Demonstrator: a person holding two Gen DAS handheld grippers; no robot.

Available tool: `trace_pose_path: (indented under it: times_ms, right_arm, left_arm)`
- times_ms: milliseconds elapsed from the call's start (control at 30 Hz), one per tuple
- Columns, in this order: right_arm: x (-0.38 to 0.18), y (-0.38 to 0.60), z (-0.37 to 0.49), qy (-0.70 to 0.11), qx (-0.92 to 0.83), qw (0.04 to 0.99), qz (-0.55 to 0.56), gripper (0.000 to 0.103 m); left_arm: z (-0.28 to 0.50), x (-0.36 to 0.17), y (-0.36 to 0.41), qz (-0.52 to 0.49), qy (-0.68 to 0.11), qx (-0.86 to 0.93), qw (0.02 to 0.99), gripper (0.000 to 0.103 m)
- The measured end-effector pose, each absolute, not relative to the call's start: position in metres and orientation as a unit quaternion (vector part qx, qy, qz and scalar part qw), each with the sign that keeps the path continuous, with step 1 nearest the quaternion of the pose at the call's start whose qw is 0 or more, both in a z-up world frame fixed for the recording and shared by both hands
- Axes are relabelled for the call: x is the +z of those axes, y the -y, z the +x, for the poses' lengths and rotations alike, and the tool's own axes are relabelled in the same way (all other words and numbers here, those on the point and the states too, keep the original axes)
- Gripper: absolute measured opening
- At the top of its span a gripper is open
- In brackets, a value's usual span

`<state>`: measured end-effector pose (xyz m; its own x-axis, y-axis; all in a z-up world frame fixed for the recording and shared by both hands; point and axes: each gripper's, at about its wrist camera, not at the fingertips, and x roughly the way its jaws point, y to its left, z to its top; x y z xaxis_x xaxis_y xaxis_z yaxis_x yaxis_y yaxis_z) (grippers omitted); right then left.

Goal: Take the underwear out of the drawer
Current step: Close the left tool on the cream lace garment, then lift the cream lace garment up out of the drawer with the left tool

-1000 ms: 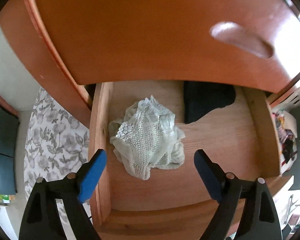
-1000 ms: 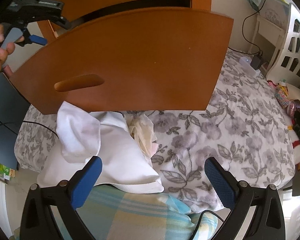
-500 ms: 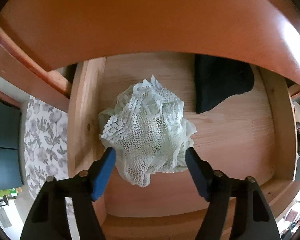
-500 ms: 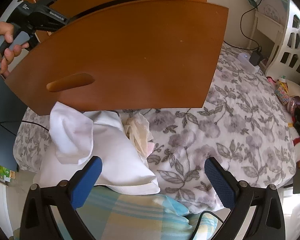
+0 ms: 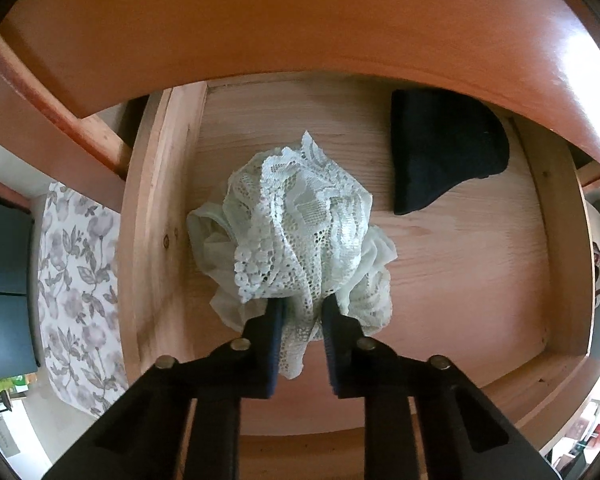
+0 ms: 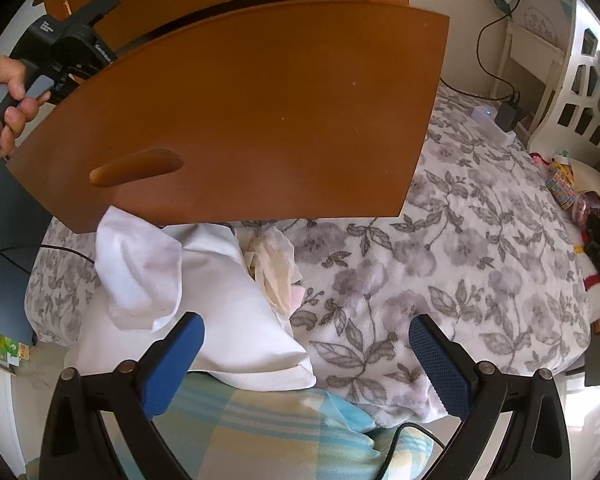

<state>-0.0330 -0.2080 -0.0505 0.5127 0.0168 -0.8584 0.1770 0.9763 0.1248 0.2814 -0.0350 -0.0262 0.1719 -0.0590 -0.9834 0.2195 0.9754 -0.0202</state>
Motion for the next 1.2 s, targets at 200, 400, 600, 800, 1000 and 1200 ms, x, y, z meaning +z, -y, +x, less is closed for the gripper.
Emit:
trace_pose_path:
  times_ms: [200, 400, 600, 800, 1000, 1200]
  right_arm:
    - [-0.046, 0.205, -0.036, -0.488, -0.045, 0.866, 0.098, 0.103]
    - [-0.039, 0.204, -0.039, -0.482, -0.046, 0.87, 0.096, 0.103]
    - [-0.034, 0.202, -0.042, -0.477, -0.045, 0.873, 0.094, 0.103]
    - [-0.03, 0.2, -0.045, -0.473, -0.045, 0.875, 0.091, 0.103]
    - [-0.027, 0.196, -0.048, -0.47, -0.045, 0.877, 0.087, 0.103]
    - [-0.023, 0.189, -0.051, -0.468, -0.041, 0.879, 0.079, 0.103]
  left_arm:
    - [0.269, -0.02, 0.038, 0.073, -0.626, -0.096, 0.77, 0.008]
    - [0.258, -0.009, 0.037, 0.054, -0.612, -0.119, 0.78, 0.006]
    - [0.249, 0.001, 0.03, 0.027, -0.6, -0.148, 0.786, 0.006]
    - [0.242, 0.01, 0.011, -0.024, -0.588, -0.168, 0.791, 0.005]
    - [0.222, 0.019, -0.004, -0.084, -0.559, -0.196, 0.801, 0.005]
    - [0.199, 0.04, -0.018, -0.125, -0.515, -0.222, 0.818, 0.005]
